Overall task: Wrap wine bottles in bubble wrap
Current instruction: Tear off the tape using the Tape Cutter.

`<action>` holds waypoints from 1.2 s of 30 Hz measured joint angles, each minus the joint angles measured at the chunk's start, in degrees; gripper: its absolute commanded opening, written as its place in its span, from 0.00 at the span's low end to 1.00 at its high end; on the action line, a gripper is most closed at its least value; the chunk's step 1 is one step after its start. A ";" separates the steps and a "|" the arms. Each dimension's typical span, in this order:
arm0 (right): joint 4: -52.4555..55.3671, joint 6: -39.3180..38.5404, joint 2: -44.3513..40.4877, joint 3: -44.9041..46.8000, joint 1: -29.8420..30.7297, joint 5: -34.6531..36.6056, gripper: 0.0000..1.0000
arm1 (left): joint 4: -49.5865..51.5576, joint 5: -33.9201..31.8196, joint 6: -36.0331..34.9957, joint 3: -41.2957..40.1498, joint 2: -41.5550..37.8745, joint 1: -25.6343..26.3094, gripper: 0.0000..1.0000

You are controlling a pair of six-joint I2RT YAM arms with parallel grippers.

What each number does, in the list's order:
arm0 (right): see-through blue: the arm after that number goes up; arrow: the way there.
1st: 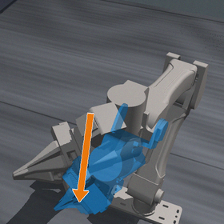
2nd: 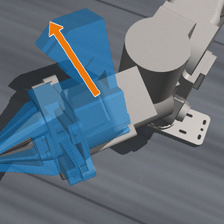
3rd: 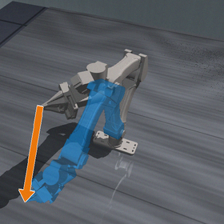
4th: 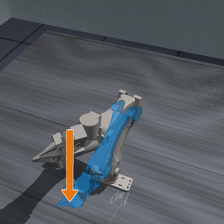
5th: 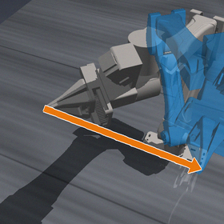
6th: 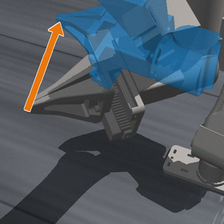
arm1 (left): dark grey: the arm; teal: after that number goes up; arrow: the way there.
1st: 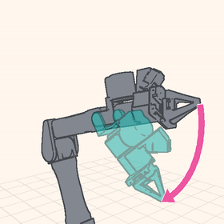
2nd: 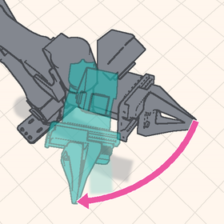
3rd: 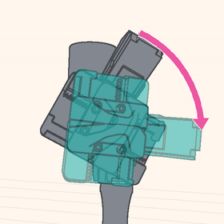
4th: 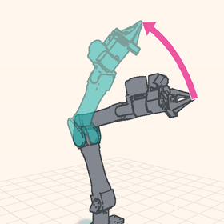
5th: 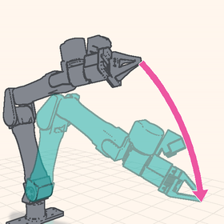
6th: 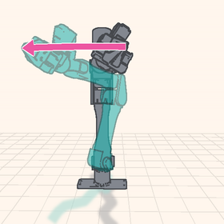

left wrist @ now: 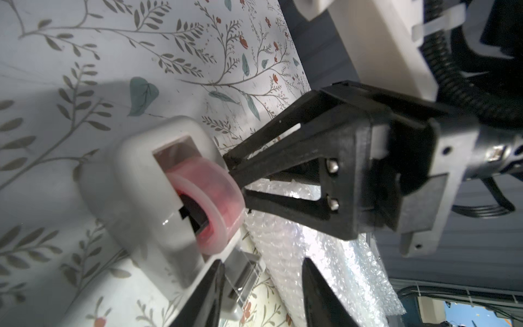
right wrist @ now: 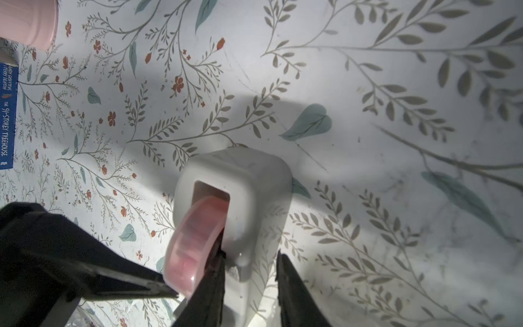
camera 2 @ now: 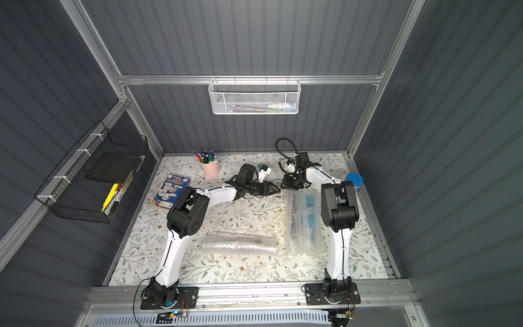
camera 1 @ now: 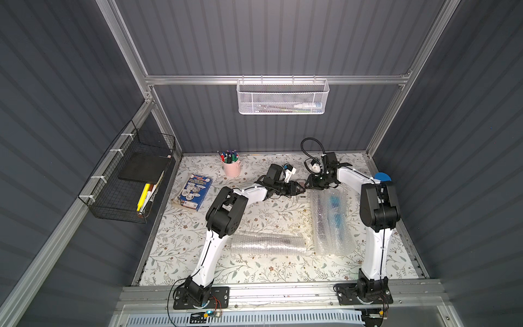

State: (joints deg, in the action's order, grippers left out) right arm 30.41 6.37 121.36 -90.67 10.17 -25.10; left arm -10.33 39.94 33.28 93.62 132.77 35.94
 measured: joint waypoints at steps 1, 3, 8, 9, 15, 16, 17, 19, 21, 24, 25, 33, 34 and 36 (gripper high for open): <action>0.00 0.09 -0.02 0.02 0.00 -0.02 0.32 | 0.04 0.17 0.15 0.15 0.35 0.04 0.43; -0.28 0.20 -0.09 0.28 -0.02 -0.17 0.32 | 0.31 0.44 0.42 0.61 1.16 0.13 0.42; -0.39 0.55 -0.35 1.09 -0.02 -0.44 0.31 | 0.98 0.83 0.46 1.18 2.16 0.15 0.40; -0.42 0.61 -0.42 1.18 -0.02 -0.50 0.31 | 1.14 0.83 0.46 1.29 2.16 0.20 0.39; -0.87 1.11 -0.68 1.97 -0.02 -0.83 0.30 | 1.70 1.09 0.87 2.67 3.15 0.52 0.38; -0.96 1.14 -0.79 2.12 -0.02 -0.83 0.30 | 1.95 1.18 0.85 2.67 3.15 0.52 0.39; -1.03 1.14 -0.87 2.29 -0.02 -0.83 0.30 | 2.40 1.18 0.79 2.71 3.15 0.52 0.40; -1.11 1.14 -0.87 2.34 -0.02 -0.83 0.30 | 3.08 1.07 0.17 2.91 3.13 0.68 0.41; -1.20 1.16 -0.90 2.38 -0.02 -0.85 0.30 | 4.09 0.55 -0.94 3.13 2.97 0.76 0.41; -1.36 1.25 -0.92 2.51 -0.02 -1.01 0.30 | 5.01 0.13 -1.75 3.13 2.64 0.79 0.39; -1.42 1.33 -0.94 2.54 -0.04 -1.05 0.30 | 4.94 0.20 -1.70 3.13 2.64 0.79 0.38; -2.16 1.57 -1.60 3.82 -0.04 -1.07 0.29 | 4.63 0.90 0.55 3.13 3.02 0.48 0.22; -2.16 1.60 -1.70 4.11 -0.04 -1.18 0.29 | 4.74 1.01 0.68 3.13 3.04 0.46 0.19; -2.40 1.68 -1.79 4.37 -0.04 -1.44 0.29 | 4.74 1.31 0.90 3.15 3.13 0.42 0.14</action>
State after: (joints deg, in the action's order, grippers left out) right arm 28.01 8.05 119.57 -86.30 10.13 -26.55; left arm -5.58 41.25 34.17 96.77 135.90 36.36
